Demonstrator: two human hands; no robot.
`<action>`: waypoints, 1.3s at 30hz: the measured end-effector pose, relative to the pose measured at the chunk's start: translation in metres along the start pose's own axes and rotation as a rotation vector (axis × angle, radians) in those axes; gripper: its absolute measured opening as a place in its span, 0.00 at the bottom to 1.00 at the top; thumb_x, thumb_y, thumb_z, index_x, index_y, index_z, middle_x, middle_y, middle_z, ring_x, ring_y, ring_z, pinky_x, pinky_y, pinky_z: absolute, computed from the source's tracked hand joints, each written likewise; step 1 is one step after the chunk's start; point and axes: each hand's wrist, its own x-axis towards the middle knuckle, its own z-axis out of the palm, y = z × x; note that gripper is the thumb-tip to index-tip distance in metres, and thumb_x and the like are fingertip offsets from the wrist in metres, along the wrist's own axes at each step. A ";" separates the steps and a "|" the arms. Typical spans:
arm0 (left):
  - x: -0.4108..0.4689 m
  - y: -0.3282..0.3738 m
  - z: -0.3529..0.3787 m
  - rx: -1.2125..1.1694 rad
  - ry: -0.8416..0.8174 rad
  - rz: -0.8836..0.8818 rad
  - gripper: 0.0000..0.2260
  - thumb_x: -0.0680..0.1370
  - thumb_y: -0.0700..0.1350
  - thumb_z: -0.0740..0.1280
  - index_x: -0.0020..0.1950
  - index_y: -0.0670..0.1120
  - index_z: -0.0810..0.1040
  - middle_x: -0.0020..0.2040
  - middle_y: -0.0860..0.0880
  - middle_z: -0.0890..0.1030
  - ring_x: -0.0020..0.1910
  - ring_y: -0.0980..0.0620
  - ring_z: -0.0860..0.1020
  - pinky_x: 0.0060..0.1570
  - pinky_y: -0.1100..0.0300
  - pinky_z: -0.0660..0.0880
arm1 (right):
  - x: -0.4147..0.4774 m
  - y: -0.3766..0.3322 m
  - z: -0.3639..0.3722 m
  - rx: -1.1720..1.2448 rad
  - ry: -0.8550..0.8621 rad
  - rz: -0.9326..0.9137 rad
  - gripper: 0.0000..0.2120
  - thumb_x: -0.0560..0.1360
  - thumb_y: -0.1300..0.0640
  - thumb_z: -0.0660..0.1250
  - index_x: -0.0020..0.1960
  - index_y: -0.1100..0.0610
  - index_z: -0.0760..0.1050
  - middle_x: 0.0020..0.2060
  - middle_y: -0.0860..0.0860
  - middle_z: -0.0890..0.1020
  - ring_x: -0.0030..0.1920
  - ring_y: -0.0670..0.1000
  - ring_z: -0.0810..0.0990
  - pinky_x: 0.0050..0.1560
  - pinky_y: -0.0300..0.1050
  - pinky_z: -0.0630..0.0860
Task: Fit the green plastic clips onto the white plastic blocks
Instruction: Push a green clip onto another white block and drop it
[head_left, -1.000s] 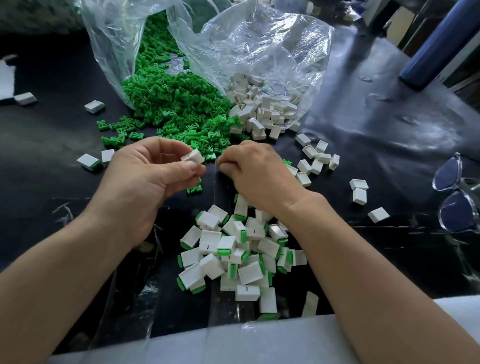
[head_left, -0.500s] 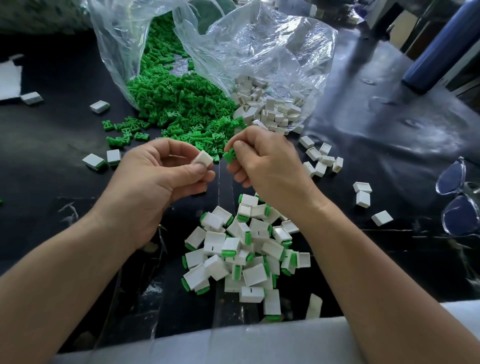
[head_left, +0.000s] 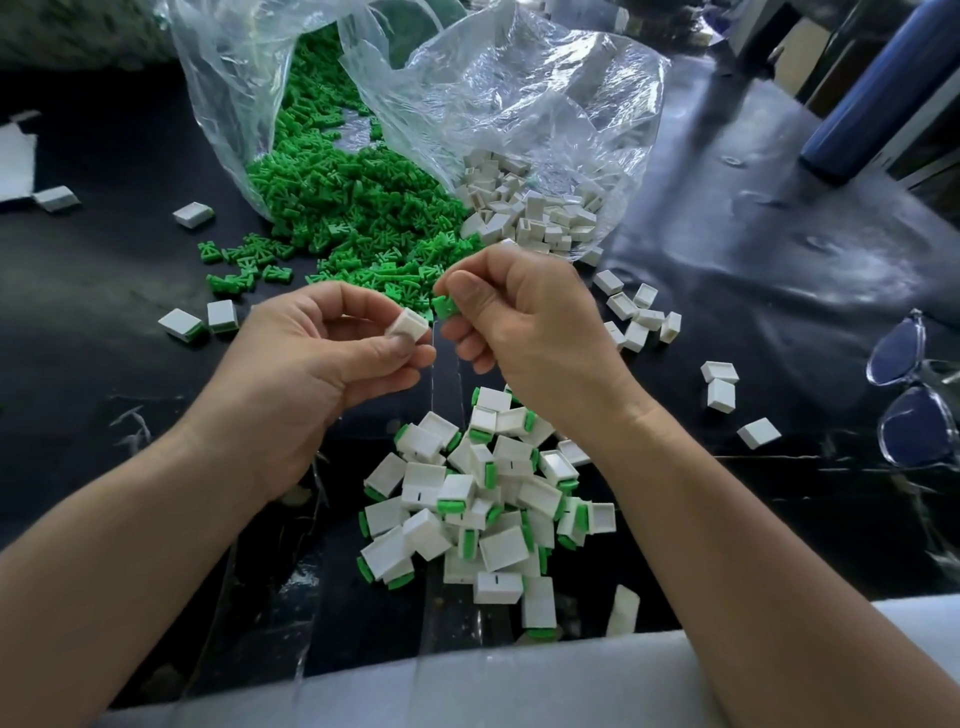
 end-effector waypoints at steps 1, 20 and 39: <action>0.000 0.000 0.000 0.003 -0.001 0.000 0.10 0.61 0.37 0.67 0.41 0.41 0.75 0.34 0.46 0.84 0.34 0.52 0.83 0.33 0.64 0.79 | 0.000 0.000 0.000 -0.005 0.005 -0.010 0.09 0.78 0.60 0.61 0.40 0.52 0.73 0.28 0.45 0.77 0.27 0.41 0.75 0.31 0.34 0.71; -0.003 0.002 0.000 0.061 -0.021 0.012 0.10 0.61 0.39 0.69 0.41 0.41 0.77 0.33 0.47 0.83 0.32 0.54 0.82 0.30 0.66 0.77 | -0.002 0.001 0.003 -0.105 -0.041 -0.050 0.08 0.76 0.60 0.64 0.39 0.53 0.74 0.28 0.44 0.77 0.27 0.38 0.74 0.31 0.31 0.71; 0.000 0.002 -0.002 0.026 0.009 0.027 0.09 0.62 0.40 0.70 0.41 0.41 0.79 0.32 0.46 0.83 0.32 0.53 0.82 0.33 0.65 0.78 | -0.005 -0.003 0.001 -0.246 -0.089 -0.040 0.10 0.77 0.56 0.64 0.36 0.52 0.71 0.32 0.50 0.78 0.36 0.50 0.76 0.44 0.50 0.75</action>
